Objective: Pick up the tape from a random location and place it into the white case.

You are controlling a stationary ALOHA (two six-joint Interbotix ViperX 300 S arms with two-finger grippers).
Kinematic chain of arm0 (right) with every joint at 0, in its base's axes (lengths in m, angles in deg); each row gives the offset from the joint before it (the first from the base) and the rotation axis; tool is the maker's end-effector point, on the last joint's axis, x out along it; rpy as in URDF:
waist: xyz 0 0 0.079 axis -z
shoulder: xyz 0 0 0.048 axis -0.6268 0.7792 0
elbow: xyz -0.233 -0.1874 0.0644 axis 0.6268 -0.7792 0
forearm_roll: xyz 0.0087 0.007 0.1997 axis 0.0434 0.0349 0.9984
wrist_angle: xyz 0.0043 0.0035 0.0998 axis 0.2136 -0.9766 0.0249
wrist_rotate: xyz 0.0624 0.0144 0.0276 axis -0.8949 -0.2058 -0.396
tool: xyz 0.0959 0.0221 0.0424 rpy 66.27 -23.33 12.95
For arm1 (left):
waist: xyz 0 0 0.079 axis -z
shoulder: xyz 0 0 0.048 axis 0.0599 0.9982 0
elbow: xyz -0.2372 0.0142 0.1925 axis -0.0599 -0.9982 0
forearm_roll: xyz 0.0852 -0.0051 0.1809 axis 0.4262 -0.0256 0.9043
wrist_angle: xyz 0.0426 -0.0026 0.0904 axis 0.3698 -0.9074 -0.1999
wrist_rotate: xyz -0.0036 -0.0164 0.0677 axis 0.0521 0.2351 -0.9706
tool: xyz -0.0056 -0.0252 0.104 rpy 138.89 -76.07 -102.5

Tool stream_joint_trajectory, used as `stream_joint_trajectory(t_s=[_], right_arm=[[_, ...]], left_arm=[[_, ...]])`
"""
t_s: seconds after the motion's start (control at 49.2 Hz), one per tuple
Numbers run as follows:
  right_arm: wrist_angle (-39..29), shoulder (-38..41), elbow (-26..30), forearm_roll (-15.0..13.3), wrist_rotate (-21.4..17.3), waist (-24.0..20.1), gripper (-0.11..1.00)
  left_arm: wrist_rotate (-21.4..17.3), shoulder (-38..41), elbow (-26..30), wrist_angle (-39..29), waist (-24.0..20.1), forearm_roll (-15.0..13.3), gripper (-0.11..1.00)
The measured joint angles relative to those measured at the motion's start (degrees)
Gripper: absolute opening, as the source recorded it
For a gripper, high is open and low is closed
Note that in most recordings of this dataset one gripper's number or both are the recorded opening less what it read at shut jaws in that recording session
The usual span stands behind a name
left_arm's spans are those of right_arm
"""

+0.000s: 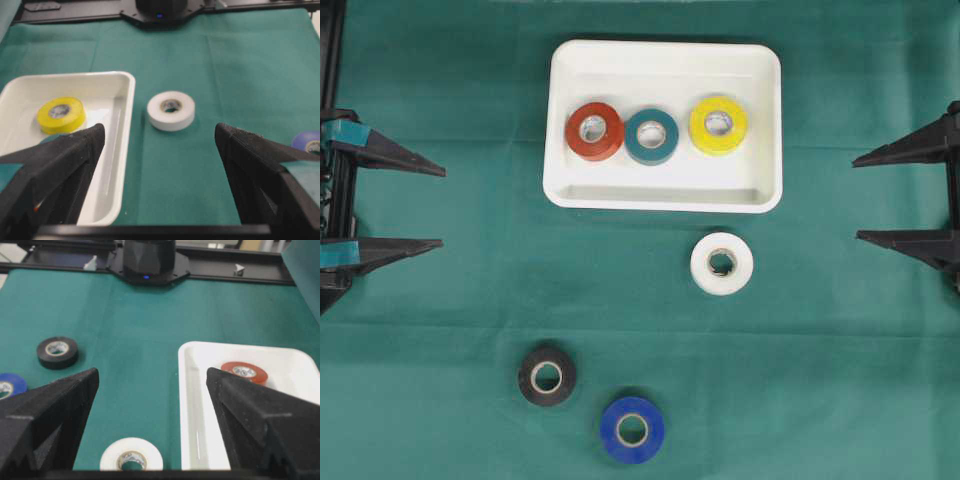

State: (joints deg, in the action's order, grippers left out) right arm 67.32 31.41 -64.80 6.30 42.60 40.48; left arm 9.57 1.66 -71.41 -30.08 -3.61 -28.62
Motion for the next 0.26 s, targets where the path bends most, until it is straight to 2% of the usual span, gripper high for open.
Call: stream_joint_trajectory(t_s=[0.264], right_arm=[[0.0,0.1,-0.1,0.0,0.0,0.1,0.86]], left_arm=[[0.1,0.0,0.0,-0.4,0.0,0.0,0.97]])
